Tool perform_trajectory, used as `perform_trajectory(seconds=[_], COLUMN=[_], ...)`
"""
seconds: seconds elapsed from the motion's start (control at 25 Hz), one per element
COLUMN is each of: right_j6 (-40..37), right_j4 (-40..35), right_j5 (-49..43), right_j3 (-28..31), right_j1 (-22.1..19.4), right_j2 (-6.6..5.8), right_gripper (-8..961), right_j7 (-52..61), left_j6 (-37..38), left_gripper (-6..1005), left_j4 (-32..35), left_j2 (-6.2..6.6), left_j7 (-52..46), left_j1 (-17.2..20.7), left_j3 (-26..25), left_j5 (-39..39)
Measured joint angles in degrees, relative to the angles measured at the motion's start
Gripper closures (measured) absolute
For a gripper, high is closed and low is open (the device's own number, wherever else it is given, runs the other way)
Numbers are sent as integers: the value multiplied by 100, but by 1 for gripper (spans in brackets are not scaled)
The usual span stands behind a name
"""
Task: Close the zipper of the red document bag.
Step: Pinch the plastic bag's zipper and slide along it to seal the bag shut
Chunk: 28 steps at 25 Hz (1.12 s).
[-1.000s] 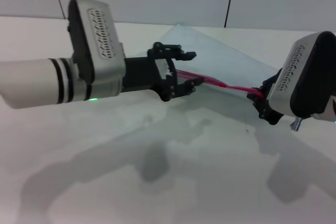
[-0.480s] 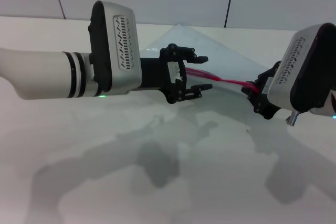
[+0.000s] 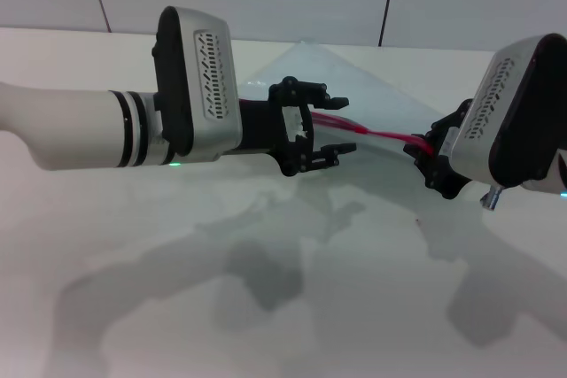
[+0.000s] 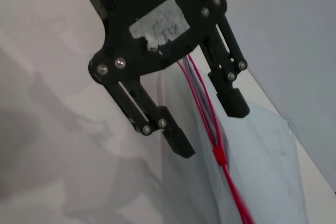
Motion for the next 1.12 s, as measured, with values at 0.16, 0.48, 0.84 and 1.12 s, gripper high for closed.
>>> perform_trajectory(seconds=[0.16, 0.48, 0.84, 1.12], right_j6=[-3, -3, -2, -2], right_j4=[-2, -42, -42, -8], right_j5=[0, -1, -1, -1], right_j3=[0, 0, 0, 10], right_j1=[0, 5, 22, 38], right_j2=[-4, -10, -8, -1], right_gripper=[893, 890, 887, 884], right_j7=[0, 3, 1, -1], left_j6=[-17, -6, 80, 253], left_gripper=[476, 480, 495, 509], left_j4=[-196, -231, -236, -247], left_j2=[-5, -11, -20, -39], left_j7=[2, 5, 14, 159], left_j1=[-141, -226, -286, -283], left_j3=[6, 57, 83, 264], left_j5=[-5, -5, 13, -116])
